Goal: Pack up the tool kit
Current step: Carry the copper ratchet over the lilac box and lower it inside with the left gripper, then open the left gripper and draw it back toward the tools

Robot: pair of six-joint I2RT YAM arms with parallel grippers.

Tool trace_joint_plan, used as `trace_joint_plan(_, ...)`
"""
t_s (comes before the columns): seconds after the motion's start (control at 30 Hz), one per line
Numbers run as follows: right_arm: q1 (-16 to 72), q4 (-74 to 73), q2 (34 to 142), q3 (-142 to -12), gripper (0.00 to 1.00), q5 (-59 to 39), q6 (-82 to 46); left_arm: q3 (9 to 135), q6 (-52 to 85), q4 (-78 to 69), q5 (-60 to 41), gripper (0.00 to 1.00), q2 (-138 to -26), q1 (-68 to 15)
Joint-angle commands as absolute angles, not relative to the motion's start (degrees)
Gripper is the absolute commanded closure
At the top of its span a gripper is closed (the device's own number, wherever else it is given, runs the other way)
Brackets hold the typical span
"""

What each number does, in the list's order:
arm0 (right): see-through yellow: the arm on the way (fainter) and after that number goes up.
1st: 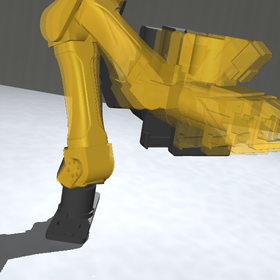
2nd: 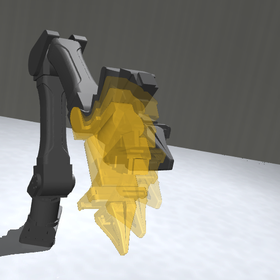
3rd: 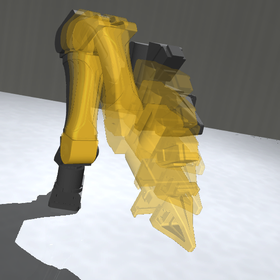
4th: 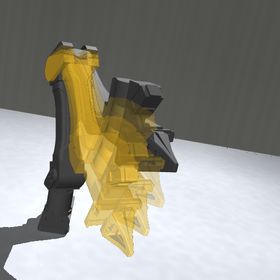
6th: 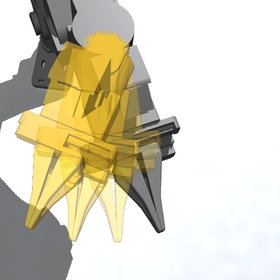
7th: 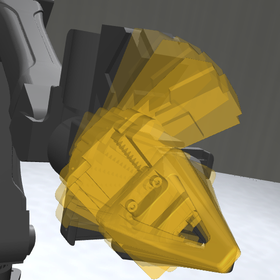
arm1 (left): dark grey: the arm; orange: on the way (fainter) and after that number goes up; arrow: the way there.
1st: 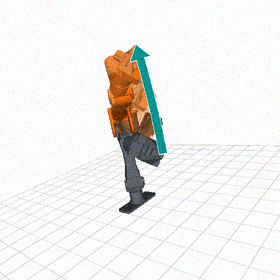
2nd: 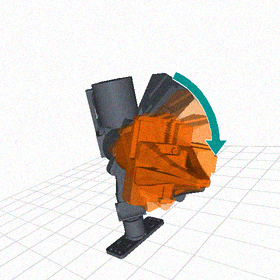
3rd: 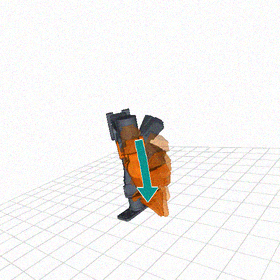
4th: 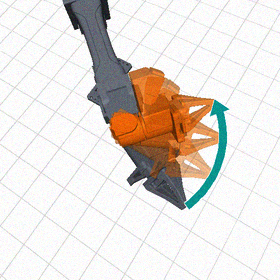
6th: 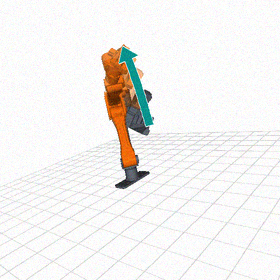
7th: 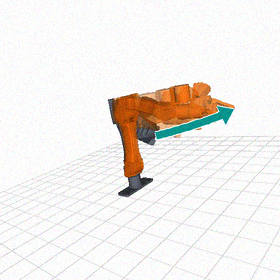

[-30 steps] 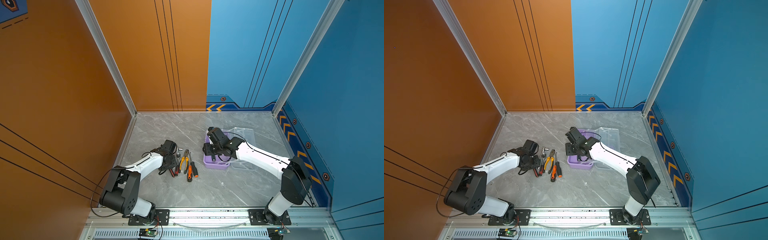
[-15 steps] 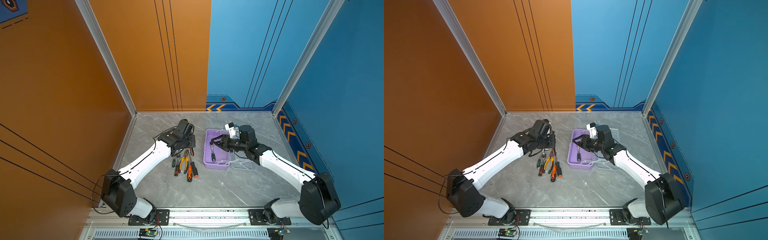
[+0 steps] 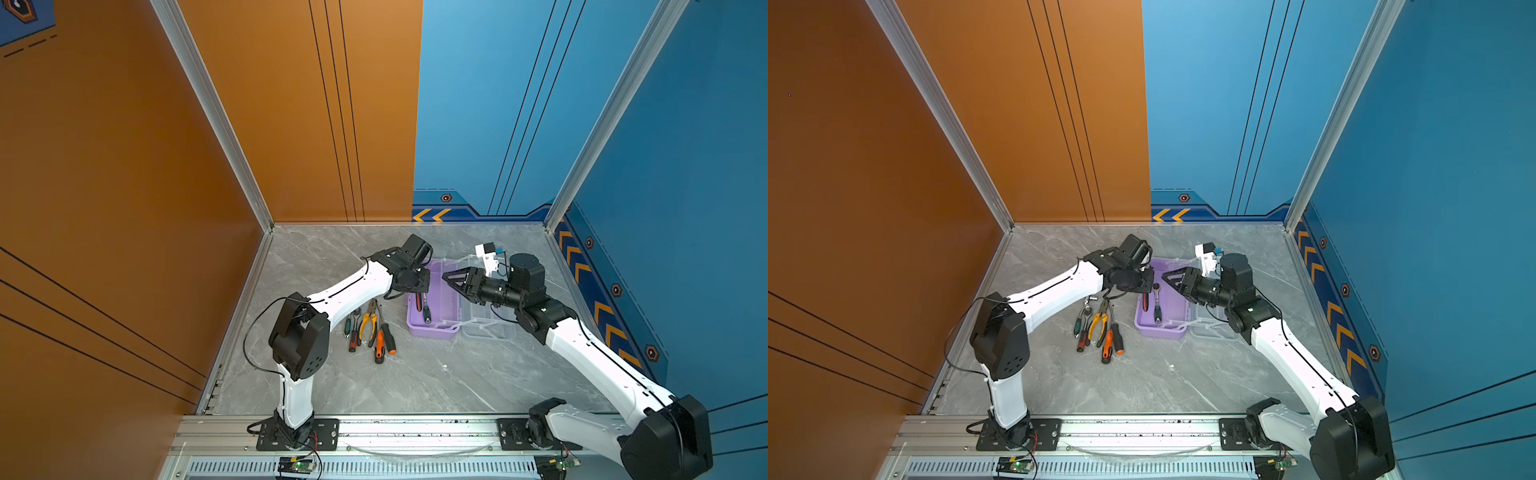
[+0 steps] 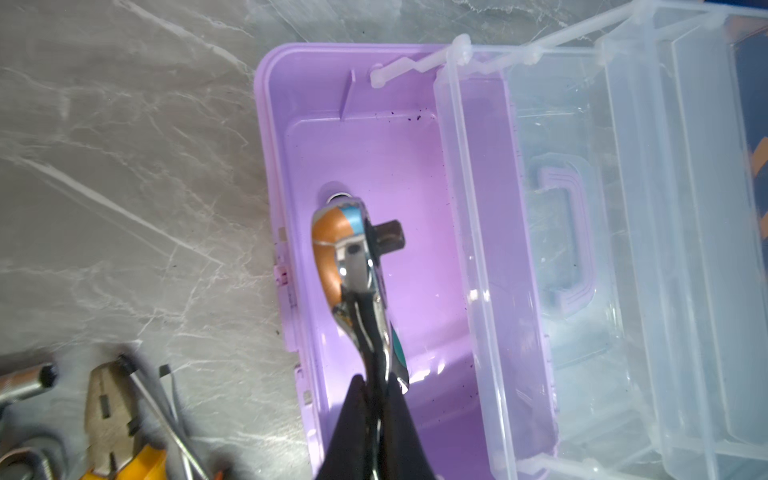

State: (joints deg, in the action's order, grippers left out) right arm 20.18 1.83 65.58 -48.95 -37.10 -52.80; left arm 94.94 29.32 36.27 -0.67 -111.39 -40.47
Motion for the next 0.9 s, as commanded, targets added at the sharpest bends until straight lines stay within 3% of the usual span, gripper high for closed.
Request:
trace_joint_plan(0.0,19.25,9.93,64.60,-49.66,0.52,-31.32,-48.88,99.01,28.72,37.06,-3.16,1.00,-115.12,-40.56)
trace_joint_plan(0.43,18.82,12.10,67.34,-51.25,0.52,-28.84,-46.56,106.78,32.59,39.46,-4.86,1.00,-129.10,-38.58)
trace_joint_plan(0.57,18.82,12.45,67.46,-51.41,0.51,-28.30,-46.27,106.80,32.70,39.36,-4.47,0.78,-129.73,-38.40)
trace_joint_plan(0.67,18.97,12.99,67.61,-51.69,0.51,-28.13,-46.08,106.72,32.70,39.37,-4.62,0.72,-129.53,-38.22)
trace_joint_plan(0.87,19.30,16.10,68.02,-53.62,0.50,-27.38,-44.83,107.12,32.28,39.29,-5.05,0.69,-127.35,-38.01)
